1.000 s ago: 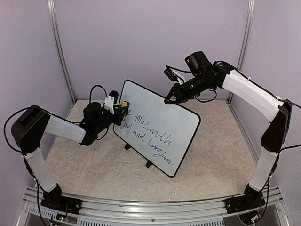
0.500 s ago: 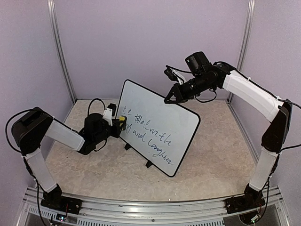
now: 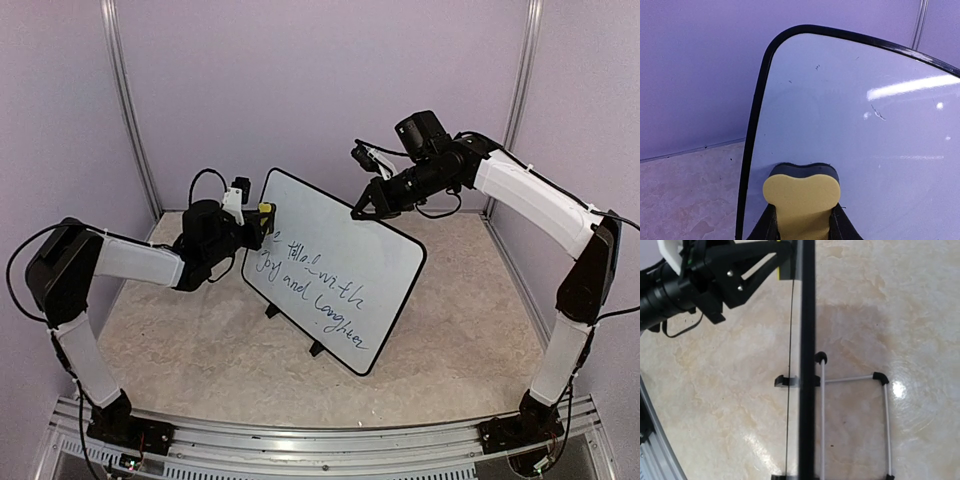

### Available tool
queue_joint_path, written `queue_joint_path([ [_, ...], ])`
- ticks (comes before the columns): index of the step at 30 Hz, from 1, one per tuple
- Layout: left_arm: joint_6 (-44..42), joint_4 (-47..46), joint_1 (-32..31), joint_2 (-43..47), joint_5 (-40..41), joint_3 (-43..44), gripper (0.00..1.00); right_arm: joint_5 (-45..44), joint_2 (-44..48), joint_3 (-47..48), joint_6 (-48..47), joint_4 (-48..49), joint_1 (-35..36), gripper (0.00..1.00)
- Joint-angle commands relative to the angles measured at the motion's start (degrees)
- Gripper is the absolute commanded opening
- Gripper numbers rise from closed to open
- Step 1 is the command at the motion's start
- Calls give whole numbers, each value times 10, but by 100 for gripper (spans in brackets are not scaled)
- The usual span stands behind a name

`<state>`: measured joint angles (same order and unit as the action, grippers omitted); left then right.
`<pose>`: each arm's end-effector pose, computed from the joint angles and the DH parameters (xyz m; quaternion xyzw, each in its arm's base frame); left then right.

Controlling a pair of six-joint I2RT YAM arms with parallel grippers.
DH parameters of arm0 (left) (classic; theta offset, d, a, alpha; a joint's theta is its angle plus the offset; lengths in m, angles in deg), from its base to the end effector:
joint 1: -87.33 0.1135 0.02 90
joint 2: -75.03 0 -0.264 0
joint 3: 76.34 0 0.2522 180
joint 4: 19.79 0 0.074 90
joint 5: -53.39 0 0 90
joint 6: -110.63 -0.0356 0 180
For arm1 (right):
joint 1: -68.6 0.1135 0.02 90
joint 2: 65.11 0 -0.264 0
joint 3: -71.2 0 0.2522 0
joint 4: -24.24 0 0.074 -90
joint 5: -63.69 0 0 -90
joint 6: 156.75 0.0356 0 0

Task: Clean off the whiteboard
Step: Erase the center of the whiteboard.

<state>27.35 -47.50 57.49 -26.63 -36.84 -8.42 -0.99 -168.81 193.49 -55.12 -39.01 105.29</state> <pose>0.3400 -0.1952 0.2205 0.1503 0.7280 -0.2112 0.6347 0.3093 0.2495 0.3758 -0.2778 0.8605 0.3384 0.2603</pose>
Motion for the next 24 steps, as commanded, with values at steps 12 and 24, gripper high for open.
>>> queue_joint_path([
  [12, 67, 1, -4, -22, -32, -133, 12, 96, -14, -12, -52, -27, 28, 0],
  [24, 84, 50, 8, -40, -74, 6, 12, 97, -14, -18, -48, -20, 29, 0],
])
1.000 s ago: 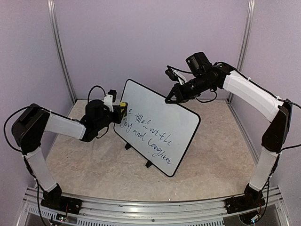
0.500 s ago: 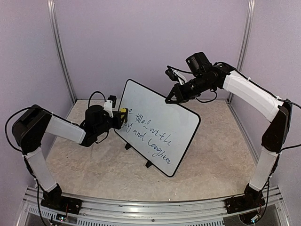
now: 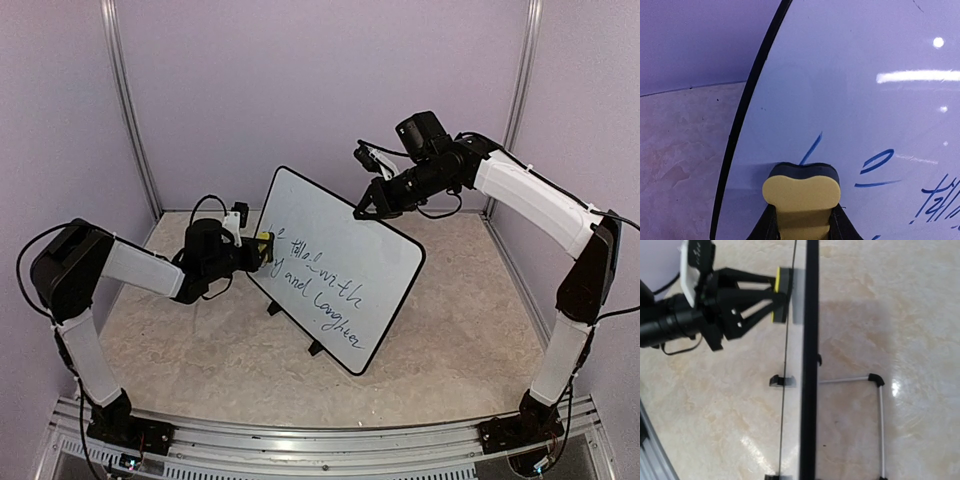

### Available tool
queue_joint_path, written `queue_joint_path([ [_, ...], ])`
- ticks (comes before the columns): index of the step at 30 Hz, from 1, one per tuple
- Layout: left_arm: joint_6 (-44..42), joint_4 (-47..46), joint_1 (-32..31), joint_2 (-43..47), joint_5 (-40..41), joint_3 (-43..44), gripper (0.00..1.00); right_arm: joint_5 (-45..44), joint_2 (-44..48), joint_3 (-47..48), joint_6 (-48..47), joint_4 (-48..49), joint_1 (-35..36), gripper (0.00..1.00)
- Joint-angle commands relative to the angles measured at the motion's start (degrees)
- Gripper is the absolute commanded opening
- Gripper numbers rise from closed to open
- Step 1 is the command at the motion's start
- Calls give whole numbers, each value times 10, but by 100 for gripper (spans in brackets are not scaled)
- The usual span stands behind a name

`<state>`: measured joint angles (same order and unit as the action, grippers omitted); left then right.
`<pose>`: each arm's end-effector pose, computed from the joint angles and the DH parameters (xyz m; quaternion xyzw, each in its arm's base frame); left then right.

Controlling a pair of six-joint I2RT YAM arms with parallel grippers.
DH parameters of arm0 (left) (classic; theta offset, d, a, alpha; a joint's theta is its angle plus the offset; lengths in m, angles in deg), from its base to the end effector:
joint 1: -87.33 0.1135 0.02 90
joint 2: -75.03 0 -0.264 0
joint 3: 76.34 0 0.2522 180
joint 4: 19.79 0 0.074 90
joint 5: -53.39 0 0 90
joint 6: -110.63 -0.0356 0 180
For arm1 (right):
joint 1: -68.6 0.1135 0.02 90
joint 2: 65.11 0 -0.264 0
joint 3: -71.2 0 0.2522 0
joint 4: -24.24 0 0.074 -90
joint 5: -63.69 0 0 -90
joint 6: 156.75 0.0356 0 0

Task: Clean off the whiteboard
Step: Erase the center of the whiteboard.

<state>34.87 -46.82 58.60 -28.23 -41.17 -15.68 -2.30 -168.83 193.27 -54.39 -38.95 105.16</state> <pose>0.3246 -0.1811 0.1704 0.1242 0.7864 -0.2508 0.5507 0.3107 0.2484 0.3743 -0.2674 0.8663 0.3303 0.2623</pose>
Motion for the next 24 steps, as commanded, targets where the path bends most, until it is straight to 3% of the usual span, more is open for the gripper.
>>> queue_joint_path([
  [1, 11, 49, -4, -26, -32, 96, 12, 111, -14, -14, -56, -21, 30, 0],
  [9, 34, 59, -3, -53, -35, 144, 12, 110, -11, -19, -56, -20, 32, 0],
  [18, 78, 62, 0, -39, -14, 17, 12, 109, -12, -26, -60, -17, 32, 0],
  [24, 93, 55, 2, -45, -22, -2, 12, 111, -15, -27, -59, -14, 33, 0],
])
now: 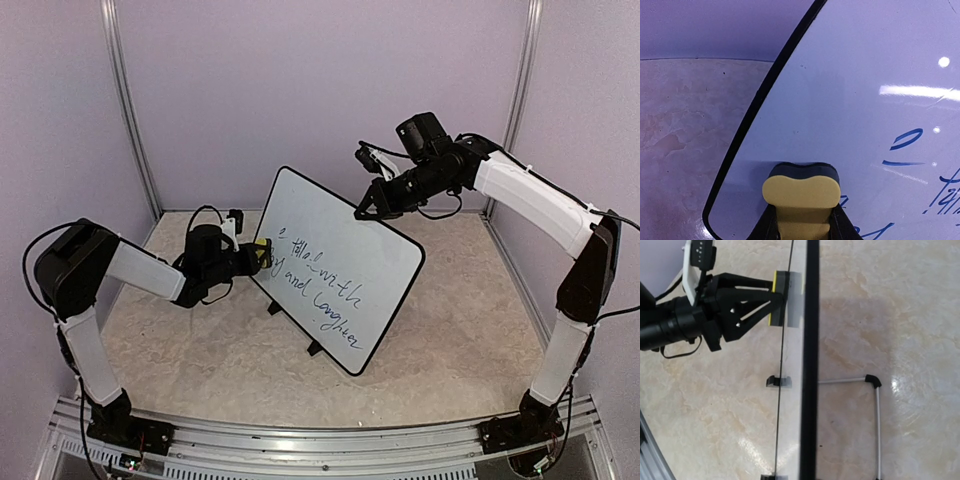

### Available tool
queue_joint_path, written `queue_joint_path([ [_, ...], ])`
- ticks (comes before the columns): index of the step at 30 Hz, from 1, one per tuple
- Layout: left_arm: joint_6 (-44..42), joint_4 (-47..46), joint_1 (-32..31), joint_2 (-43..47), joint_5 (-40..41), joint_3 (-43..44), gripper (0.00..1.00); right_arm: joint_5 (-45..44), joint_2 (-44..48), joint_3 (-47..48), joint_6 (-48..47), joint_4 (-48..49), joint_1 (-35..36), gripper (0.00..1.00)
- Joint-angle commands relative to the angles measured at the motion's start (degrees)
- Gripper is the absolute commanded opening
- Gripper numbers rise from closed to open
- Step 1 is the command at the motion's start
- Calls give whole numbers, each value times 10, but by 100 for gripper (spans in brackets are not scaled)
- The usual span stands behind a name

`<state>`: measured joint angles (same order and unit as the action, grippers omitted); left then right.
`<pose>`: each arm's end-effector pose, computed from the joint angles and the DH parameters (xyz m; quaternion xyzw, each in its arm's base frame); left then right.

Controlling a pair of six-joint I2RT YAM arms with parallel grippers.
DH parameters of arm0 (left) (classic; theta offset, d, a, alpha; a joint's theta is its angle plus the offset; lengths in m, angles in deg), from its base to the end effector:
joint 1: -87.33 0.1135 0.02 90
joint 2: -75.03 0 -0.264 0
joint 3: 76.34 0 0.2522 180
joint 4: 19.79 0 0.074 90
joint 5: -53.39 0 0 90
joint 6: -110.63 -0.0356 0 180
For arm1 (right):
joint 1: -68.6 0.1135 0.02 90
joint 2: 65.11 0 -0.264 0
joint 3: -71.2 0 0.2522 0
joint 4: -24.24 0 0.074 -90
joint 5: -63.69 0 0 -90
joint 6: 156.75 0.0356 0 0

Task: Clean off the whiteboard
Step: Erase the center of the whiteboard.

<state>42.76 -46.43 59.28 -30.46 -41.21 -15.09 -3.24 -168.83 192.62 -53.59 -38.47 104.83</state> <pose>0.3301 -0.1791 0.1589 0.0653 0.8040 -0.2796 0.5207 0.3131 0.2467 0.3711 -0.2560 0.8717 0.3245 0.2634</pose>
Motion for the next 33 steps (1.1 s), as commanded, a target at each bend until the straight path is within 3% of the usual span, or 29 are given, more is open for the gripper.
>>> queue_joint_path([
  [1, 15, 53, -5, -21, -24, -4, 12, 120, -14, -20, -67, -18, 36, 0],
  [14, -9, 135, -38, -34, -27, 177, 13, 117, -14, -16, -65, -21, 38, 0],
  [26, 28, 102, -93, -28, 44, 48, 12, 118, -14, -18, -65, -18, 39, 0],
  [33, 36, 95, -90, -43, 44, 35, 12, 116, -13, -17, -64, -19, 40, 0],
])
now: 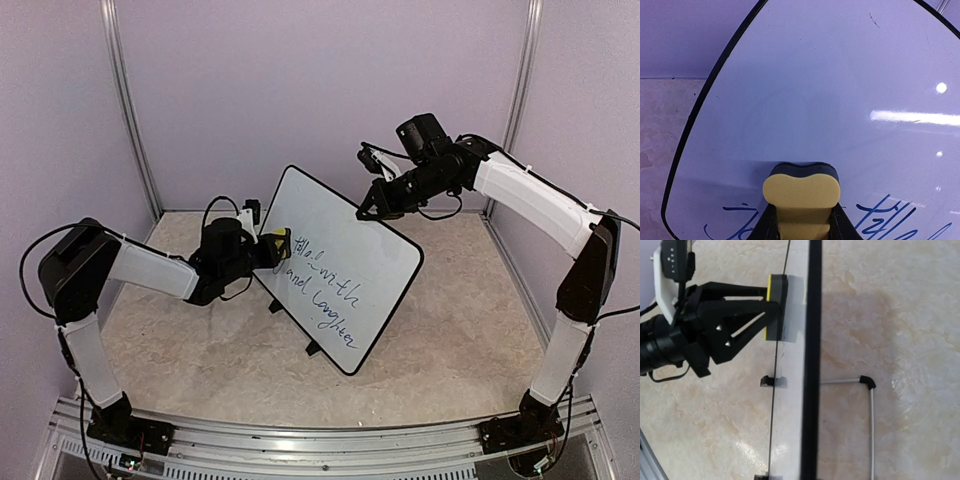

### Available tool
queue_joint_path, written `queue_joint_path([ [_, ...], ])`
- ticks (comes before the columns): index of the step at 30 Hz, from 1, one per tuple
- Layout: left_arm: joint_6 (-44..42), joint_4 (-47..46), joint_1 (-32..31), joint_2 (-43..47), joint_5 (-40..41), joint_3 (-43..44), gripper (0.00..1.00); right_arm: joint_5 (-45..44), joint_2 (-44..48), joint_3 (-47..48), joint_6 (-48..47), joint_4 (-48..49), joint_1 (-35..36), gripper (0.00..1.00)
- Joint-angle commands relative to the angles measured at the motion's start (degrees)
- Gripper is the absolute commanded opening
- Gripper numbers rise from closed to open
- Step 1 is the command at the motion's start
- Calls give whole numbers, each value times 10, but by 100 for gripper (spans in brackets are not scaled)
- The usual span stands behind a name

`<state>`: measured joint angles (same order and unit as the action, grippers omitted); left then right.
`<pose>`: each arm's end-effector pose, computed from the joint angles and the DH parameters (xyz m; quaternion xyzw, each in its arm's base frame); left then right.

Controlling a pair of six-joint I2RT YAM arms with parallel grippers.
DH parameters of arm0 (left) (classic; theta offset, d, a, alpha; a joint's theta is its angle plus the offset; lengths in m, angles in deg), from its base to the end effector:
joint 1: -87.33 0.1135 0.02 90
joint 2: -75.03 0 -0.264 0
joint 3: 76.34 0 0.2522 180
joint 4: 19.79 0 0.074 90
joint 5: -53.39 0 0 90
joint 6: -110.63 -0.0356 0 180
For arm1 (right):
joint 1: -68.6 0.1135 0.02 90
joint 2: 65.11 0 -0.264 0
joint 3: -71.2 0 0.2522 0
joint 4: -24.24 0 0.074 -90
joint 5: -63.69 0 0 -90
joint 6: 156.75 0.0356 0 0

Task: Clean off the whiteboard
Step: Erase the center of the whiteboard.

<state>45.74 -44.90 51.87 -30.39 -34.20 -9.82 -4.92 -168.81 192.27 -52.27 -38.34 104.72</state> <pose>0.3209 -0.2267 0.1835 0.0580 0.7847 -0.2968 0.5411 0.3144 0.2455 0.3692 -0.2400 0.8791 0.3151 0.2651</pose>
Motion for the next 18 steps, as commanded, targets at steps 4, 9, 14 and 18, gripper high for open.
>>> queue_joint_path([
  [4, -4, 101, -10, -40, -27, 21, 12, 133, -14, -12, -77, -23, 42, 0],
  [9, -14, 153, 18, -37, -45, 124, 12, 133, -18, -5, -78, -26, 44, 0],
  [14, -29, 181, 26, -47, -35, 193, 13, 133, -20, -3, -79, -26, 46, 0],
  [18, -25, 174, 28, -61, -36, 197, 12, 133, -19, -5, -80, -25, 47, 0],
])
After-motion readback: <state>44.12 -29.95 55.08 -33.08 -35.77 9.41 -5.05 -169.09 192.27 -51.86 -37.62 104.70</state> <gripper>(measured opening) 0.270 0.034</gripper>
